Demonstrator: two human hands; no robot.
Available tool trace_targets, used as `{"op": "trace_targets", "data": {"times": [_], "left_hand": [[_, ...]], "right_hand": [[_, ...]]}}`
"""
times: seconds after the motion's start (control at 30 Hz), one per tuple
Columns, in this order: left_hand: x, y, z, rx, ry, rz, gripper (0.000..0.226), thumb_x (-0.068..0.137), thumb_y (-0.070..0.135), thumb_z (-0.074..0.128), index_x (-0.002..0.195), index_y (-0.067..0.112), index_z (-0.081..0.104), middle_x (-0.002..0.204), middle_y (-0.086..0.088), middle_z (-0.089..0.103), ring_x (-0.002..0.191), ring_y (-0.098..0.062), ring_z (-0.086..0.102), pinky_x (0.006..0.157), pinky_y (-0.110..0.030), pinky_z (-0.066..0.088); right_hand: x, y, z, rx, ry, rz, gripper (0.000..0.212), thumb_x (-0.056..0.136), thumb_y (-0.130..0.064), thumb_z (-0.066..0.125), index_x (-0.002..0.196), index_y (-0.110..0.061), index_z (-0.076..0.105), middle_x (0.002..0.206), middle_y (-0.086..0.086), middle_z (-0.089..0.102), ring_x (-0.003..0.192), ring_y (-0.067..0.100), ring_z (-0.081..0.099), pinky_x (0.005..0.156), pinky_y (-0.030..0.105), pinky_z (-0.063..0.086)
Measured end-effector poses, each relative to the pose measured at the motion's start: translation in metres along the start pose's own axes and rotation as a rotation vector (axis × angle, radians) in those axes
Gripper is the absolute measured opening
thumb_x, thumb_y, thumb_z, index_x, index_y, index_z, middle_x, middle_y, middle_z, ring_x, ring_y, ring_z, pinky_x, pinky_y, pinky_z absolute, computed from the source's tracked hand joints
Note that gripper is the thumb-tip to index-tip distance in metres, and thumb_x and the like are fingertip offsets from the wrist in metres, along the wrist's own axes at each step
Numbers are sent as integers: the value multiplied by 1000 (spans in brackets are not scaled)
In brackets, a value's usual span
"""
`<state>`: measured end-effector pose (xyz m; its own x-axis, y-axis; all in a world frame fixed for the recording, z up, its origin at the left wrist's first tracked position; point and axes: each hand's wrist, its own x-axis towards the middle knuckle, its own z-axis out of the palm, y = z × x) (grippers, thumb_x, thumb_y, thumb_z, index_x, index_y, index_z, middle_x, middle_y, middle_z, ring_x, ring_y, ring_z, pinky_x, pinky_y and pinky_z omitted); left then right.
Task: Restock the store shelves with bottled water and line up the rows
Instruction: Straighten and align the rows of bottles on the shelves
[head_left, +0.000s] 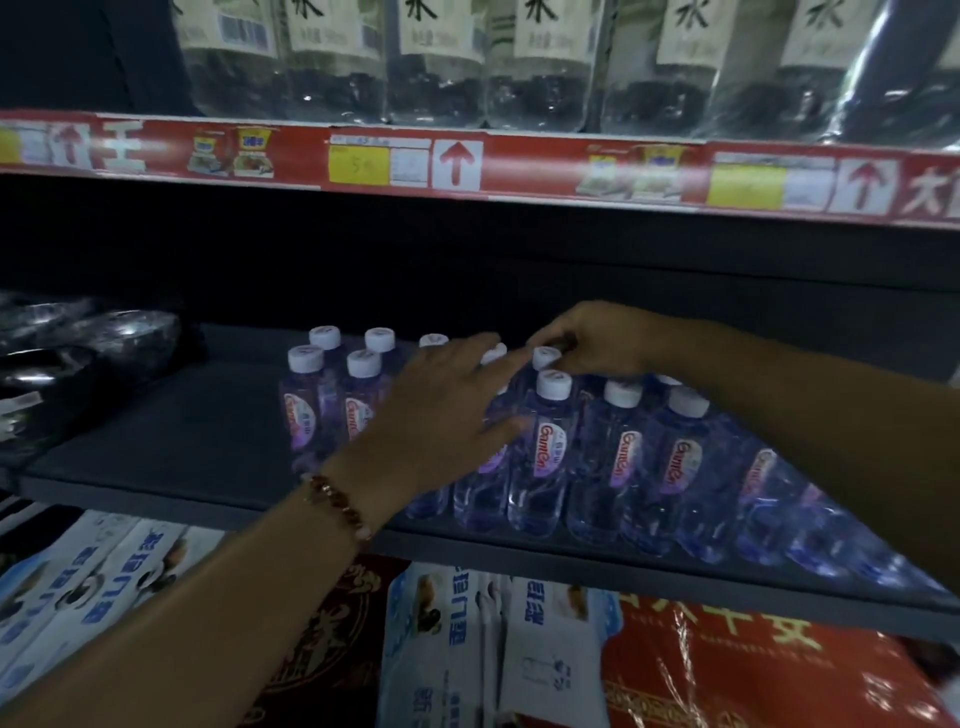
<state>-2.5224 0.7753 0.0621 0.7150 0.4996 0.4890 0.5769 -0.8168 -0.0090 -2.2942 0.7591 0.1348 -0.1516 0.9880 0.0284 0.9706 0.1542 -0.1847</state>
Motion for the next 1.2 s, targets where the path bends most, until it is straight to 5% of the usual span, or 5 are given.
{"op": "trace_targets", "data": {"times": [0.43,0.57,0.67,0.8,1.2], "left_hand": [[3,22,16,-31,9,-48,88,86,77,24,159,28,25,160,-8,35,148,-26,28,121,-38,-3],[9,31,20,-45,45,-1,82,89,71,29,158,28,27,158,-8,37,143,-24,25,122,-43,7],[17,39,21,-35,82,35,81,89,69,30,155,23,37,155,-10,43,140,-25,30,122,-47,14],[25,53,26,-28,101,72,76,89,66,43,151,21,45,149,-10,50,137,-25,36,121,-47,19],[31,75,34,-61,126,71,70,88,64,40,144,22,51,133,-1,60,128,-28,51,116,-57,30]], "right_hand": [[-4,10,-4,-86,-34,-25,40,92,-23,70,131,-16,66,124,-2,69,102,9,62,79,17,42],[-16,22,-13,22,-16,49,67,89,-32,73,148,-16,46,143,-2,55,126,13,54,99,17,39],[-28,41,-23,33,-46,145,56,88,-32,74,140,-17,58,131,-2,65,116,12,60,101,25,45],[-32,58,-18,71,-32,135,34,91,-24,72,123,-13,70,109,-4,72,97,7,62,75,6,44],[-40,64,-23,151,-118,38,36,92,-18,71,128,-20,68,115,-10,73,108,7,66,95,20,47]]}}
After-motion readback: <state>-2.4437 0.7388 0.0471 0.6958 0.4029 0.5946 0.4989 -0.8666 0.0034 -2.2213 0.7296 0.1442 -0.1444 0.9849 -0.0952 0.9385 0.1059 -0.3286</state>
